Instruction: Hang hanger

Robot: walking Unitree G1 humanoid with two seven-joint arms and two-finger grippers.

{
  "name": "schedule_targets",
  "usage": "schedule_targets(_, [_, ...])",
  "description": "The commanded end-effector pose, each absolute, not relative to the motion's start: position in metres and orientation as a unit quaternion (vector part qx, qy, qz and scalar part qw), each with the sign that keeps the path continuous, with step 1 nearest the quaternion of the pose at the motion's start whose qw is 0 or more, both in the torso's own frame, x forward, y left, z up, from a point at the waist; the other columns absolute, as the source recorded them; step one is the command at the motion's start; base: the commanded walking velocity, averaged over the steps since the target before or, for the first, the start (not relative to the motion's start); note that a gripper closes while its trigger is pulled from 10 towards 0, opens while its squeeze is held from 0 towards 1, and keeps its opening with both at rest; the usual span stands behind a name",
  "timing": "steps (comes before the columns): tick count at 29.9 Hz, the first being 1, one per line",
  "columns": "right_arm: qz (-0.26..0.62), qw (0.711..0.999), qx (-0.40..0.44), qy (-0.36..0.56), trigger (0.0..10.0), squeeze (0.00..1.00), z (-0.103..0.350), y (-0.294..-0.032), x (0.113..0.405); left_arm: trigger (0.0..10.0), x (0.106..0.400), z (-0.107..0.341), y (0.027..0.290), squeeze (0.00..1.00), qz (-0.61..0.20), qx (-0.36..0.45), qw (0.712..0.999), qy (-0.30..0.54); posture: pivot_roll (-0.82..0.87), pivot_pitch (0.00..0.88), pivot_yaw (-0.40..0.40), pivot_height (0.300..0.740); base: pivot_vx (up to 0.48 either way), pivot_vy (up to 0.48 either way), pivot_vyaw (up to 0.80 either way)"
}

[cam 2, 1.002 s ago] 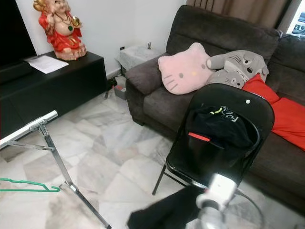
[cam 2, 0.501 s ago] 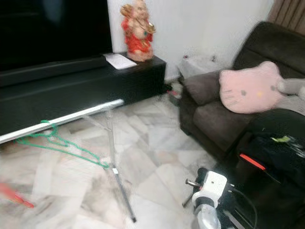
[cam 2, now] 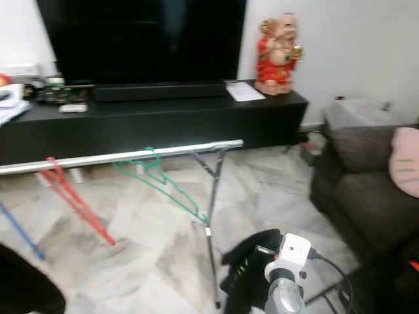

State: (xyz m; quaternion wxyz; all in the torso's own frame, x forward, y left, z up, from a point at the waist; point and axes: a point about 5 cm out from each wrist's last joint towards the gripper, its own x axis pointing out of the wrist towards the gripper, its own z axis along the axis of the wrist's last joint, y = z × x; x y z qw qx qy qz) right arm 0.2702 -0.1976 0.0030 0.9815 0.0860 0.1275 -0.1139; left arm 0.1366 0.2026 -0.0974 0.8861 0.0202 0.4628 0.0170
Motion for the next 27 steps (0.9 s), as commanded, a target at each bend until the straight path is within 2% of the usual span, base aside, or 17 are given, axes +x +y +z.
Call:
schedule_targets(1, [-0.108,0.984,0.087,0.11,10.0,0.0,0.01,-0.196,0.277,10.0,0.137,-0.097,0.206,0.0,0.023,0.022,0.884,0.466,0.04,0.012,-0.05,0.74,0.0,0.0,0.8])
schedule_targets(16, [-0.1,0.98,0.093,0.144,10.0,0.0,-0.002,-0.194,0.272,10.0,0.137,-0.097,0.204,0.0,0.021,0.019,0.884,0.466,0.03,0.005,-0.055,0.74,0.0,0.0,0.78])
schedule_targets(27, [-0.119,0.954,0.138,0.237,10.0,0.0,-0.029,-0.196,0.255,10.0,0.137,-0.098,0.202,0.0,0.02,0.018,0.885,0.465,0.03,0.0,-0.06,0.74,0.0,0.0,0.0])
